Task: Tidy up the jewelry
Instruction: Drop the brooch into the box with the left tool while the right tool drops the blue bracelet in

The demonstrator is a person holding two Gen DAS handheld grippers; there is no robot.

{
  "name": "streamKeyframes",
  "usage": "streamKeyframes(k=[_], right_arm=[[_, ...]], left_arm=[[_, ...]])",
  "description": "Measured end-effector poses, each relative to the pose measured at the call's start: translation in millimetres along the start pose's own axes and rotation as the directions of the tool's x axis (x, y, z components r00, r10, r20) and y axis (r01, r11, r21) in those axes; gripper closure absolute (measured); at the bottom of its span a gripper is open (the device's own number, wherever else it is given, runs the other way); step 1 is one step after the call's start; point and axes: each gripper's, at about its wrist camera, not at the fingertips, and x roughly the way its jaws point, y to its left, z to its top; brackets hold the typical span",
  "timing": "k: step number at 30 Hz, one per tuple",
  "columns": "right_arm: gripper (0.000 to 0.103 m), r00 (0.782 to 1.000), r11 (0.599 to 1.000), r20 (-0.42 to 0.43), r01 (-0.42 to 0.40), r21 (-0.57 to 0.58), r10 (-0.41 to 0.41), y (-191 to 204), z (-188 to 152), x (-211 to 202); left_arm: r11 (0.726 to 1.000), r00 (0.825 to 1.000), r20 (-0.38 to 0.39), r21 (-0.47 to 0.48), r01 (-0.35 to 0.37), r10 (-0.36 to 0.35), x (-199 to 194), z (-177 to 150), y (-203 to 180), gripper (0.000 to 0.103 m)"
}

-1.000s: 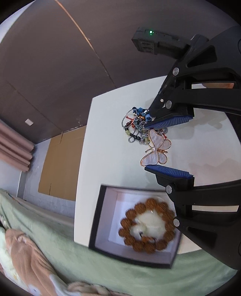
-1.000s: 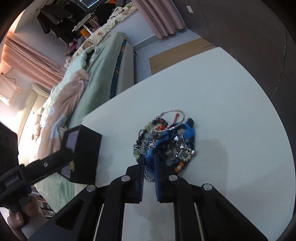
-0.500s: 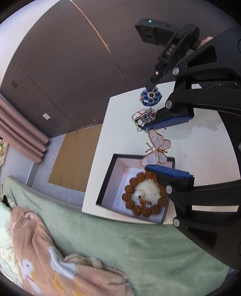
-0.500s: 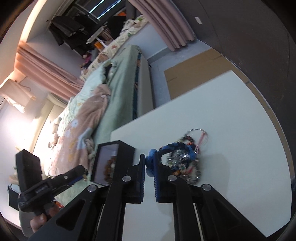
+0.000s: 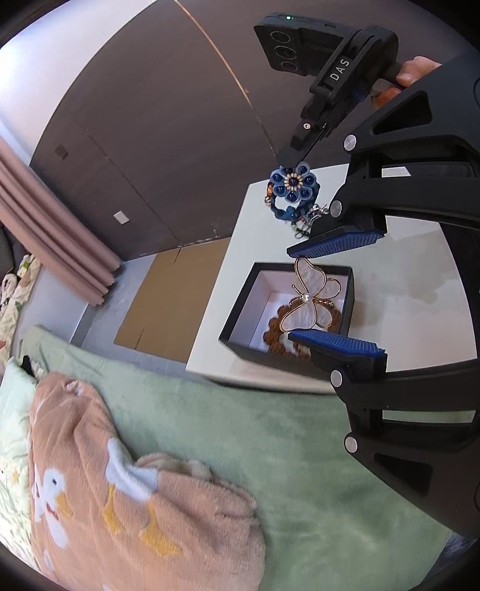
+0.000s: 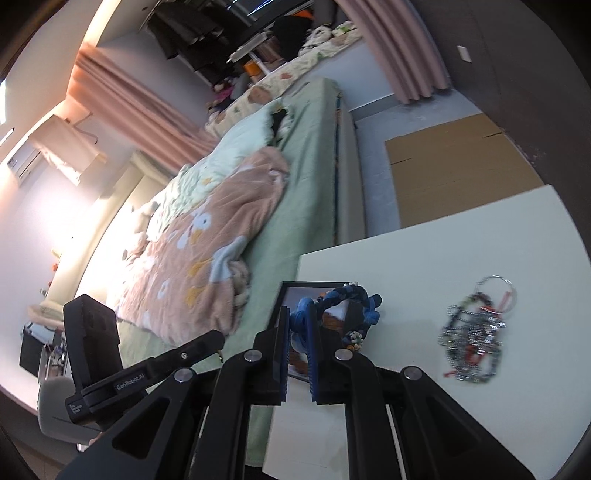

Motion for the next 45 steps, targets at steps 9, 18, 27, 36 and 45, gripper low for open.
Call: streamKeyframes(k=[9, 18, 27, 36, 45], right_arm=[[0.038, 0.999, 1.000, -0.053, 0.005, -0.013, -0.005, 27.5, 7.0, 38.4], [0.038, 0.996, 0.996, -0.011, 0.085, 0.026, -0.085, -3.1, 4.5, 10.1], [0.038, 0.990, 0.986, 0.030, 0.135, 0.094, -0.139, -43.6, 1.4, -25.3], [0.036, 0.985, 0.977, 0.054, 0.155, 0.144, -0.164, -79.3, -6.2, -44.3], [0.033, 0.984, 0.965, 0.065, 0.149, 0.216, -0.167, -114.3, -8.6, -47.6]], left_arm=[[1.000, 1.000, 0.015, -0.023, -0.003, 0.004, -10.6, 7.8, 17.6, 0.063], [1.000, 0.999, -0.011, 0.003, 0.031, -0.030, 10.1, 12.4, 0.8, 0.063], [0.997, 0.998, -0.035, 0.041, 0.059, -0.057, 37.5, 18.7, -31.9, 0.063], [0.998, 0.999, -0.042, 0.060, 0.007, -0.005, 49.7, 16.5, -42.6, 0.044], [0.995, 0.997, -0.065, 0.093, -0.035, 0.041, 59.4, 8.2, -55.4, 0.037]])
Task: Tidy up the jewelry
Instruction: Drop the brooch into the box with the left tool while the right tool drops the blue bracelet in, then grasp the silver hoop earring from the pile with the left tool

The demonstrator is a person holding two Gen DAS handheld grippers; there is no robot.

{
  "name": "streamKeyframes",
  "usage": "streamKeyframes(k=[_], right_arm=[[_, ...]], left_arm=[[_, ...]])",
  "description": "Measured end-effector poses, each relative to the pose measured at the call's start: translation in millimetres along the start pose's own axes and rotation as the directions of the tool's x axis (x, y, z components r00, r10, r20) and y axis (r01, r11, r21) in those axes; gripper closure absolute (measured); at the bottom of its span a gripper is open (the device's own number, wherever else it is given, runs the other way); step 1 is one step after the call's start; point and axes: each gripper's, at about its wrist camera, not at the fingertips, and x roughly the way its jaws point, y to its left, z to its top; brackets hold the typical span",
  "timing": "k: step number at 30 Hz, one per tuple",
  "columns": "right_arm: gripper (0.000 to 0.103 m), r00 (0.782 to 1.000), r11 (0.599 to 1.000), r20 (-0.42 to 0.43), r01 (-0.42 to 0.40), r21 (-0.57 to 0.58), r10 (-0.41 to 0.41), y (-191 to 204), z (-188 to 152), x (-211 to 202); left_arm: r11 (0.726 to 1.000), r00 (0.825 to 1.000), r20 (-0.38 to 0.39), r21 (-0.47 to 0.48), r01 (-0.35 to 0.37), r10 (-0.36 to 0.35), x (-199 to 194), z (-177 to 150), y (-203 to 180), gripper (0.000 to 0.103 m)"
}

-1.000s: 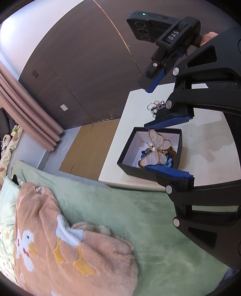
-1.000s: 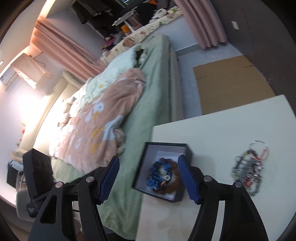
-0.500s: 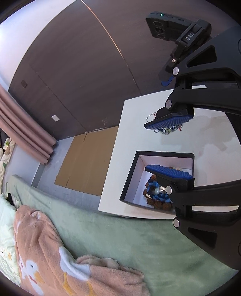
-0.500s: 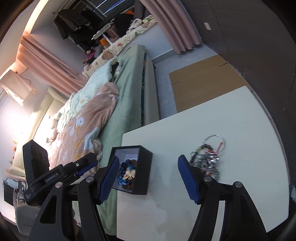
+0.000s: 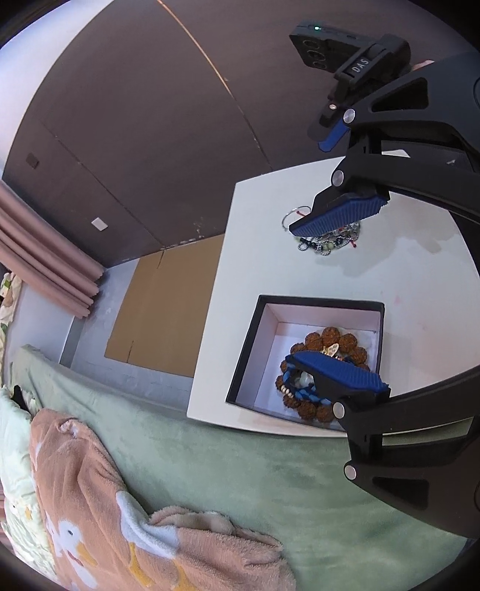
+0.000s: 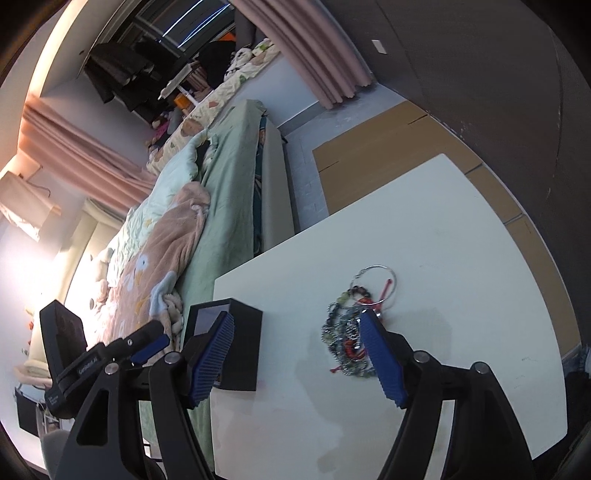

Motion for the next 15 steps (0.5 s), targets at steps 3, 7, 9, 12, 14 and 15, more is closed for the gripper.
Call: streamKeyframes(k=[3, 7, 9, 12, 14, 15], right_arm=[[0.032, 1.000, 1.000, 0.006, -0.002, 0.015, 0.002, -10.5, 2.8, 0.9], [0.029, 1.000, 0.999, 0.019, -0.001, 0.036, 0.001, -29.1, 5.3, 5.0], [0.025, 0.999, 0.998, 0.032, -0.007, 0.056, 0.005, -42.6, 3.8, 7.1], [0.024, 0.999, 0.994, 0.038, -0.009, 0.112, 0.005, -66.0, 1.1, 12.2], [0.024, 1.000, 0.990, 0.025, 0.005, 0.144, -0.009, -76.7, 0.8, 14.3], [0.023, 1.000, 0.989, 0.028, 0.003, 0.151, -0.008, -79.3, 0.8, 13.8]], left_arm=[[1.000, 1.000, -0.009, 0.017, -0.010, 0.011, 6.5, -2.3, -9.9, 0.030], [0.998, 0.999, -0.042, 0.055, -0.024, 0.027, 21.7, -5.1, -26.0, 0.024], [0.996, 0.997, -0.063, 0.074, -0.041, 0.045, 31.0, -5.2, -33.3, 0.019], [0.990, 0.993, -0.087, 0.120, -0.068, 0.079, 44.7, -4.9, -47.8, 0.015], [0.985, 0.991, -0.098, 0.154, -0.078, 0.094, 55.6, -4.4, -61.2, 0.014], [0.983, 0.990, -0.100, 0.165, -0.082, 0.099, 59.5, -4.5, -66.8, 0.014]])
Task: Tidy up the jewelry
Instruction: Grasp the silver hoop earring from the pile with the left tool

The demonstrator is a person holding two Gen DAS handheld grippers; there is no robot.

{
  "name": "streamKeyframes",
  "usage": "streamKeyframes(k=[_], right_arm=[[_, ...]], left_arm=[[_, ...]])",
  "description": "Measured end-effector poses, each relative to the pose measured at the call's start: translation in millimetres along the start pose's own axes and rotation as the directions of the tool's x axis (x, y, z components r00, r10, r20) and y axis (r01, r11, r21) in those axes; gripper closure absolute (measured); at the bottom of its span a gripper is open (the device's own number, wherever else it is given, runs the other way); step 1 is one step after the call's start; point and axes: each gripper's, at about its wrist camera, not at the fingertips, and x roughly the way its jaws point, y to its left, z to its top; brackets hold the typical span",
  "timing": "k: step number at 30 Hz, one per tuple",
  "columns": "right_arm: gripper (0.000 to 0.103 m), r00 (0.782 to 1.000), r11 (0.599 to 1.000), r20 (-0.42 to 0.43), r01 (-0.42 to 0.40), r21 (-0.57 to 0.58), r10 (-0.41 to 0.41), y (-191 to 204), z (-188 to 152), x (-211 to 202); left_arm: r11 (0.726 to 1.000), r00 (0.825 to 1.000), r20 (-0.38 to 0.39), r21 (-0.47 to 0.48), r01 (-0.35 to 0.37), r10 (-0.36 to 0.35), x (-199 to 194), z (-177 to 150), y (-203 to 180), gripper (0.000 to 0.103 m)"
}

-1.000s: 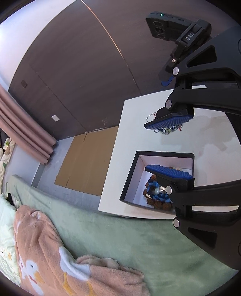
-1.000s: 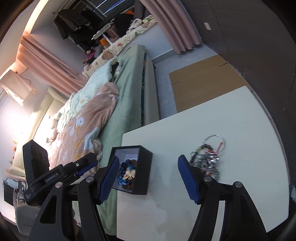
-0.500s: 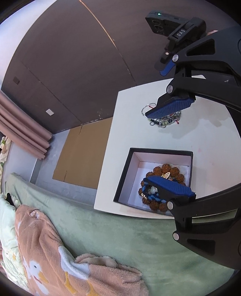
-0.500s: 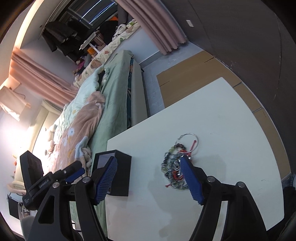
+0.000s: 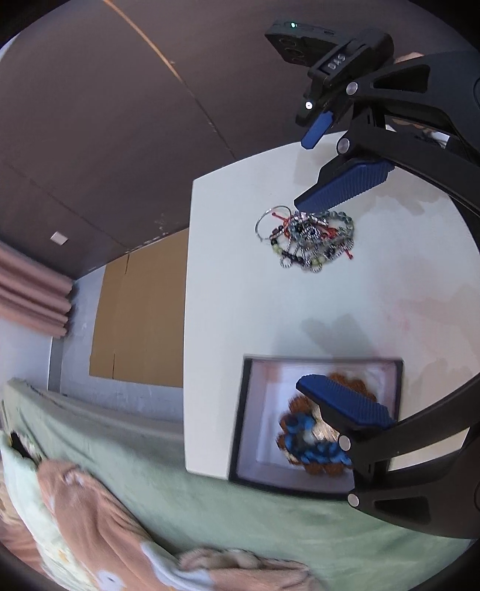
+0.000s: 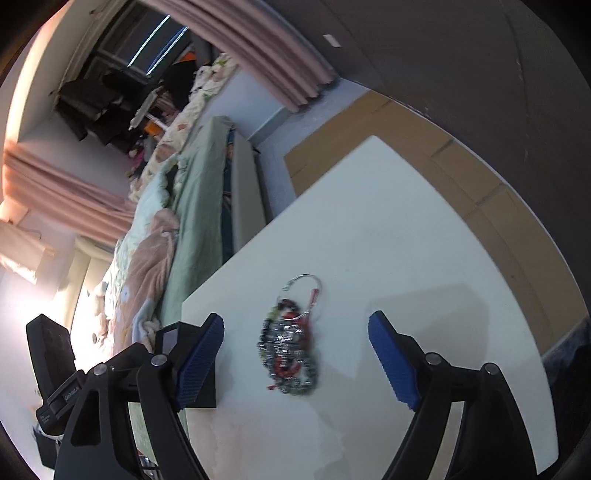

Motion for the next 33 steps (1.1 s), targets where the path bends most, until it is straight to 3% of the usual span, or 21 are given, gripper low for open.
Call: streamKeyframes(k=[2, 12, 15, 18, 27, 32, 33], right_arm=[[0.018, 1.000, 1.000, 0.020, -0.003, 0.018, 0.002, -5.6, 2.4, -4.8], [0.018, 0.999, 0.995, 0.024, 0.024, 0.102, -0.026, -38.3, 6.3, -18.9], [0.013, 0.999, 0.989, 0.030, 0.015, 0.149, -0.020, -52.2, 6.8, -24.8], [0.009, 0.999, 0.984, 0.035, 0.027, 0.174, -0.033, -61.1, 8.2, -29.0], [0.008, 0.999, 0.971, 0.013, 0.046, 0.234, -0.050, -81.7, 10.2, -31.2], [0.008, 0.998, 0.971, 0.007, 0.061, 0.229, -0.064, -81.2, 11.3, -29.4], [0.008, 0.998, 0.972, 0.003, 0.058, 0.228, -0.061, -80.8, 10.9, -27.9]], left_arm=[[1.000, 1.000, -0.006, 0.027, -0.012, 0.012, 9.1, 3.8, -12.8, 0.014], [0.986, 0.996, -0.076, 0.164, -0.027, 0.040, 69.3, 9.7, -77.8, 0.014], [0.977, 0.994, -0.101, 0.210, -0.030, 0.052, 88.7, 5.9, -93.7, 0.014], [0.969, 0.991, -0.112, 0.243, -0.041, 0.070, 102.5, 2.7, -104.4, 0.014], [0.949, 0.985, -0.116, 0.302, -0.091, 0.132, 123.4, 2.6, -117.2, 0.015], [0.936, 0.976, -0.110, 0.321, -0.142, 0.186, 130.4, 0.6, -120.9, 0.037], [0.939, 0.977, -0.110, 0.315, -0.142, 0.185, 129.0, 1.1, -119.9, 0.051]])
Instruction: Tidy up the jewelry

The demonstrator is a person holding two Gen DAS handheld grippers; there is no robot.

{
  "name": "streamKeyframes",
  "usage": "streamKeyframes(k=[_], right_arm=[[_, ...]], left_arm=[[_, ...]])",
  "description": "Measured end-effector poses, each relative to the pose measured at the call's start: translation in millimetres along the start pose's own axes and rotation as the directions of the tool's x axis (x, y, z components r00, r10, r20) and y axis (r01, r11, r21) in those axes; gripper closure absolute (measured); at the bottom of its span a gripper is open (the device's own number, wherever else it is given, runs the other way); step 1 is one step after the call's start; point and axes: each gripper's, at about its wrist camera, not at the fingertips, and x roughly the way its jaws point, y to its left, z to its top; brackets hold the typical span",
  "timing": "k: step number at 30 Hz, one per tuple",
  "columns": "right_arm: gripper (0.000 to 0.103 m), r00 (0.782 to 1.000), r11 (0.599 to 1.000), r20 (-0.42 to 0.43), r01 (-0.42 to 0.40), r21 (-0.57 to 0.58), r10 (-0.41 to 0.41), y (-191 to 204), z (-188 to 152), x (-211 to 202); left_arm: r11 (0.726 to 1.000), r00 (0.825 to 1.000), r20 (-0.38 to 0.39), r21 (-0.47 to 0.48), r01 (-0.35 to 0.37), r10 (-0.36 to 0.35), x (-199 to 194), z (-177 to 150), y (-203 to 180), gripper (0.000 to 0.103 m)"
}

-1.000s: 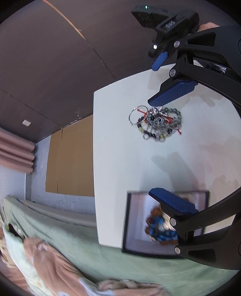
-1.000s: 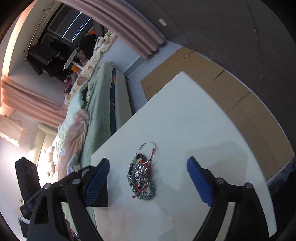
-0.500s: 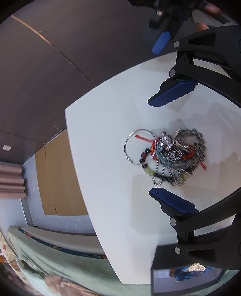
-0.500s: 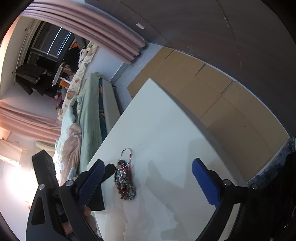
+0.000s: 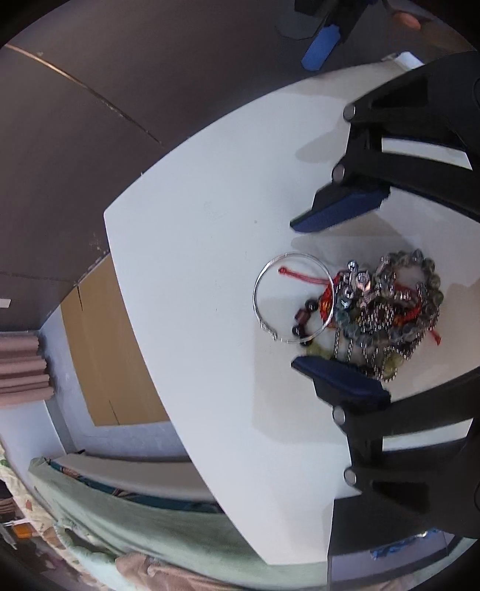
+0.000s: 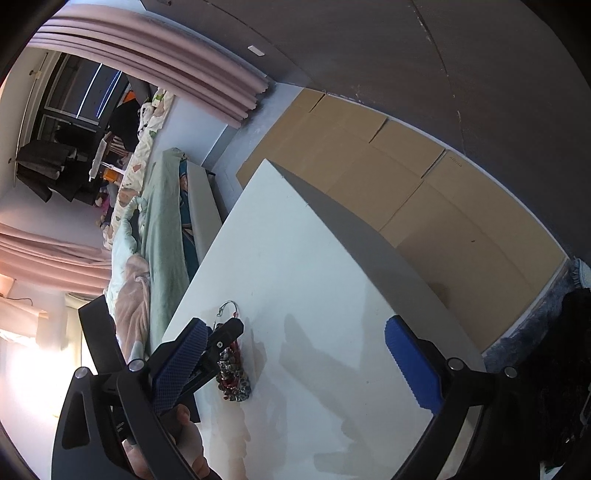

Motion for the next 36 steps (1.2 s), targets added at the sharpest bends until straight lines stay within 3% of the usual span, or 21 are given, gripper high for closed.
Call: streamKeyframes(k=[3, 12, 21, 24, 29, 36], right_arm=[[0.008, 1.000, 1.000, -0.007, -0.005, -0.012, 0.005, 3.5, -2.3, 2.3], [0.010, 1.000, 0.995, -0.025, -0.014, -0.101, 0.012, 24.1, -5.8, 11.3], [0.048, 0.991, 0.984, -0.121, -0.070, -0.165, 0.050, 47.8, -17.0, 36.6], [0.056, 0.986, 0.979, -0.152, -0.092, -0.183, 0.064, 59.6, -23.4, 47.3], [0.062, 0.980, 0.968, -0.192, -0.098, -0.229, 0.054, 80.0, -32.4, 67.0], [0.062, 0.980, 0.958, -0.199, -0.051, -0.282, -0.007, 96.4, -41.0, 86.5]], left_arm=[[0.998, 0.999, -0.002, -0.039, 0.049, -0.049, -4.7, 1.8, 10.1, 0.055], [0.993, 0.995, 0.059, -0.082, 0.082, -0.077, -36.4, -5.7, 35.7, 0.055], [0.987, 0.991, 0.104, -0.132, 0.096, -0.083, -69.5, -16.6, 66.8, 0.055], [0.984, 0.990, 0.117, -0.147, 0.099, -0.082, -80.5, -21.6, 78.0, 0.055], [0.977, 0.987, 0.139, -0.184, 0.106, -0.081, -95.4, -31.6, 99.4, 0.055], [0.968, 0.984, 0.162, -0.226, 0.109, -0.073, -113.4, -49.7, 124.3, 0.055]])
